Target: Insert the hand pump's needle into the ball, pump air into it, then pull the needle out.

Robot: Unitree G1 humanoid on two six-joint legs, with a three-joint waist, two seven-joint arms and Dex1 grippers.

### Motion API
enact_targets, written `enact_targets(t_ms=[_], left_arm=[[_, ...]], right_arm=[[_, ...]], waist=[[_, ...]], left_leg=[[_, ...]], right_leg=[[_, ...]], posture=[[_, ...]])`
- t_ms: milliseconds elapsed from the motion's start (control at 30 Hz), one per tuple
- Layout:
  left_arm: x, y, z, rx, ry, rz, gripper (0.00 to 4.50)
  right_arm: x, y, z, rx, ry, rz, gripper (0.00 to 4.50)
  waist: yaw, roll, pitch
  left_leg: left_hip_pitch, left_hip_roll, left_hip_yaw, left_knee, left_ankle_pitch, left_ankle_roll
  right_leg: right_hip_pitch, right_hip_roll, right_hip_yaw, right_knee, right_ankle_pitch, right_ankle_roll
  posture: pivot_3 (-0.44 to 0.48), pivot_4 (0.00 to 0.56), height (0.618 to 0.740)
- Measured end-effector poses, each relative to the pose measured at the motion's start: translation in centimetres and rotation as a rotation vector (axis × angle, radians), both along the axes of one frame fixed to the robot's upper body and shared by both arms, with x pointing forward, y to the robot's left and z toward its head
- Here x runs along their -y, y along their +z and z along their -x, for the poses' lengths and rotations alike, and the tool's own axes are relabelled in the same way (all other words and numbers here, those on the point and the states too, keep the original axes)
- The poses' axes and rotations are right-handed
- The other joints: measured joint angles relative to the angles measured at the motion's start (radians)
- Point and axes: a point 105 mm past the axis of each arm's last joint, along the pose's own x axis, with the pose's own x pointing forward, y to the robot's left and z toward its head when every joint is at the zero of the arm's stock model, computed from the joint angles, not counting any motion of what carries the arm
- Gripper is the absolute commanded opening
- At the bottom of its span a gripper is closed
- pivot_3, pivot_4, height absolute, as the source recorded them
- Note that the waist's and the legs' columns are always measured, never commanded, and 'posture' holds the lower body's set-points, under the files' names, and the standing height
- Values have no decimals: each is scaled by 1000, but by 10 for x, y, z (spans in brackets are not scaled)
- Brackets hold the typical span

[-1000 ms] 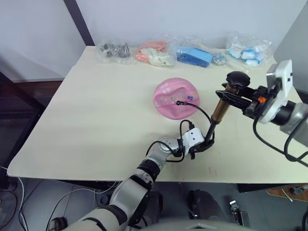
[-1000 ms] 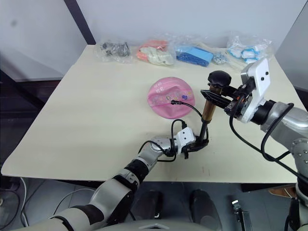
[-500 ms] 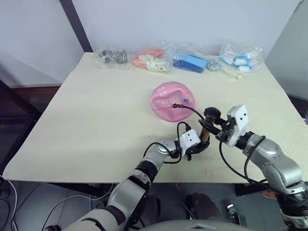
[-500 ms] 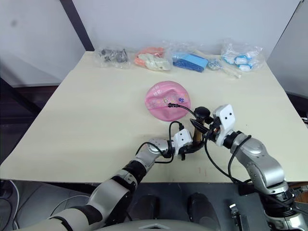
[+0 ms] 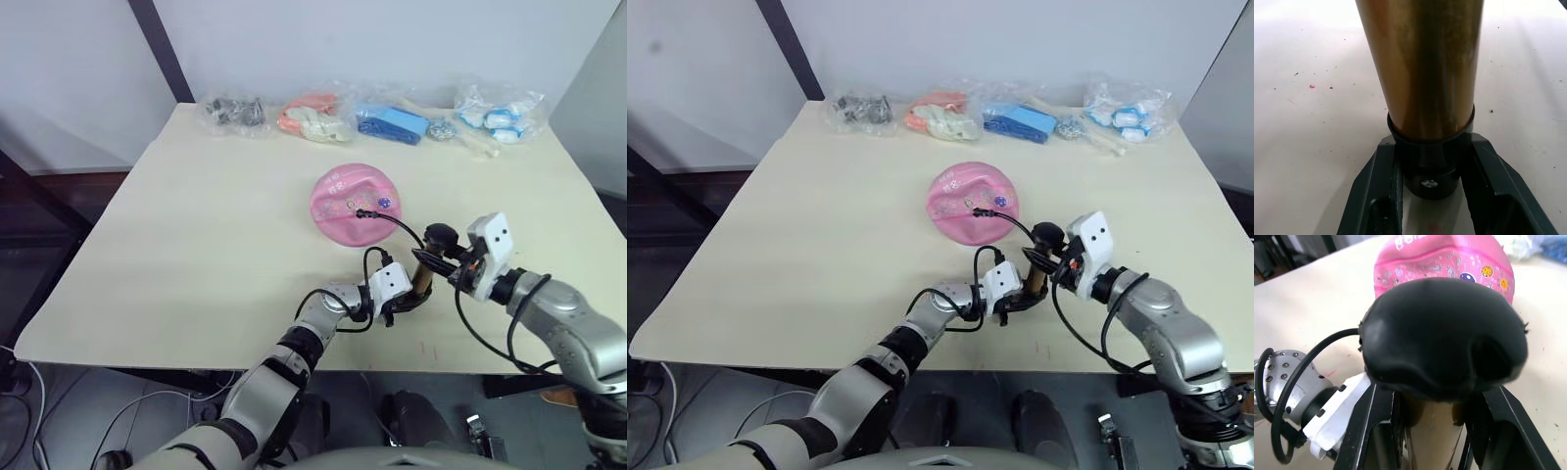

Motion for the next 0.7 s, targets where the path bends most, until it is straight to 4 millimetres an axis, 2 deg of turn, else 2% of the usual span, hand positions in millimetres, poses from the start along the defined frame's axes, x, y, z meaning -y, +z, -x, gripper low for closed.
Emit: enact_targets(t_ms=[67,133,267,300,333,433,567,633,700], left_arm=[[0,1,0,4,-5,1,1128],[1,2,0,9,-8,4,1128],[1,3,0,15,-12,7,1128],[1,3,0,15,-12,7,1128],[1,4,-1,17,-13,8,1128],[4,7,-2,25,-18,12,1128],[4,6,0,22,-26,15,1128],[4,5,1,17,-28,14,1128],[2,4,1,15,-22,9,1128]], right_arm=[[2,20,1,32,13,-4,1053],[4,52,5,82,44,-11,1053],[8,94,14,138,72,-17,1053],[8,95,14,140,70,-18,1053],[10,105,15,151,71,-10,1053],[13,113,14,132,67,1,1053],[17,110,15,119,48,-31,1053],[16,103,16,134,36,-67,1053],[13,80,17,124,15,-76,1053]], waist=[[1,1,3],[2,-1,7],[3,-2,11],[3,-2,11],[3,-1,12],[3,-3,13],[5,-2,13],[6,-5,11],[7,-5,11]], left_leg=[[0,-1,0,0,0,0],[-1,-1,0,0,0,0],[-2,-1,0,0,0,0],[-2,-1,0,0,0,0],[-3,-1,1,0,0,0],[-6,-1,1,1,0,0],[-12,-1,1,1,0,0],[-12,-1,0,1,0,0],[-11,-1,0,1,0,0]], right_leg=[[0,0,0,0,0,0],[0,-1,-1,0,0,1],[-1,-1,-1,0,0,1],[-1,-1,-1,0,0,1],[-2,-1,0,0,0,1],[-5,-1,0,0,1,-1],[-10,-1,0,1,2,-2],[-10,-1,-1,1,2,-2],[-9,-1,-1,1,2,-2]], posture=[[0,150,740],[0,150,740],[0,150,740],[0,150,740],[0,150,740],[0,150,740],[0,150,740],[0,150,740],[0,150,740]])
